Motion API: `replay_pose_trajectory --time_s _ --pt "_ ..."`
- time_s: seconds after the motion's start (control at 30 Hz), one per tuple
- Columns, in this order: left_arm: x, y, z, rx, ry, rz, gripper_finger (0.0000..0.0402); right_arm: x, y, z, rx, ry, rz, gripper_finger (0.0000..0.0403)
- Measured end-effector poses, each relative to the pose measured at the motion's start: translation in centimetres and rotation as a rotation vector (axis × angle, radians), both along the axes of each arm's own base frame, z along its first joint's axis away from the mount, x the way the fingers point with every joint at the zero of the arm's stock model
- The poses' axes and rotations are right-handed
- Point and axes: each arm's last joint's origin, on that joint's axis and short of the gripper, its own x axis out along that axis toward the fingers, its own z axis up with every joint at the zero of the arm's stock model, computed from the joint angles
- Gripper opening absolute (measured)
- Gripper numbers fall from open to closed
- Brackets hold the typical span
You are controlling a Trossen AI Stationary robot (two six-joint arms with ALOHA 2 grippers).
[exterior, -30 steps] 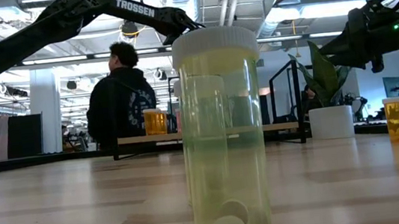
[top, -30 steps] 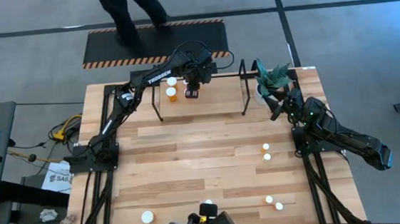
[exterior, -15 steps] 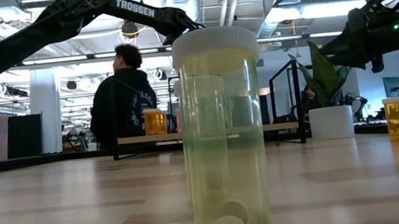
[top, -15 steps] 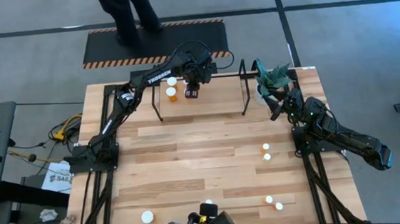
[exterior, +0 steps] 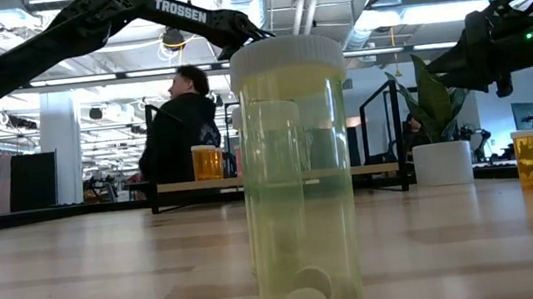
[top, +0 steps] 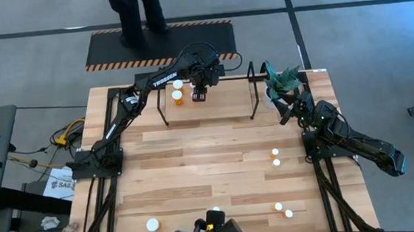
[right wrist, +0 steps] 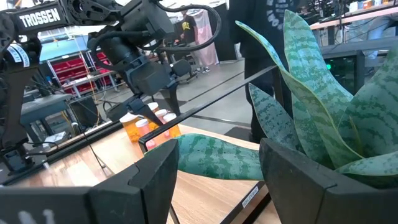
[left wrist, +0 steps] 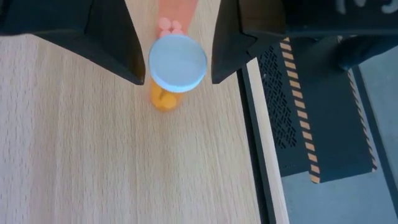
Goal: Pick and place medicine bottles onto shelf by color
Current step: Put the top left small orange pill bottle on the shelf, then put the big orange pill bottle on the shelf aligned with the other big orange pill bottles
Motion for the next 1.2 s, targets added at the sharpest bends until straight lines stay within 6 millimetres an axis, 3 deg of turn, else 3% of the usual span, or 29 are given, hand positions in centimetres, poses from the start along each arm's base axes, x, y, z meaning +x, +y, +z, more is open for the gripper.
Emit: replay_pose_trajectory --time_s 0.33,0.9,1.07,1.2 --pt "0.1 0.1 1.0 0.032 -0.024 0.016 0.0209 0.0 0.0 0.0 0.0 0.0 0.0 0.0249" --pt "0.0 -1.5 2.3 -0.02 -0.038 0.093 0.0211 0.0 0.0 0.0 0.0 0.0 0.0 0.0249" --pt "-0.3 -2.2 3.7 -0.001 -0.061 0.125 0.0211 0.0 0.0 0.0 0.0 0.0 0.0 0.0249" --pt "-0.8 -3.4 6.2 0.016 -0.115 0.156 0.0211 0.0 0.0 0.0 0.0 0.0 0.0 0.0249"
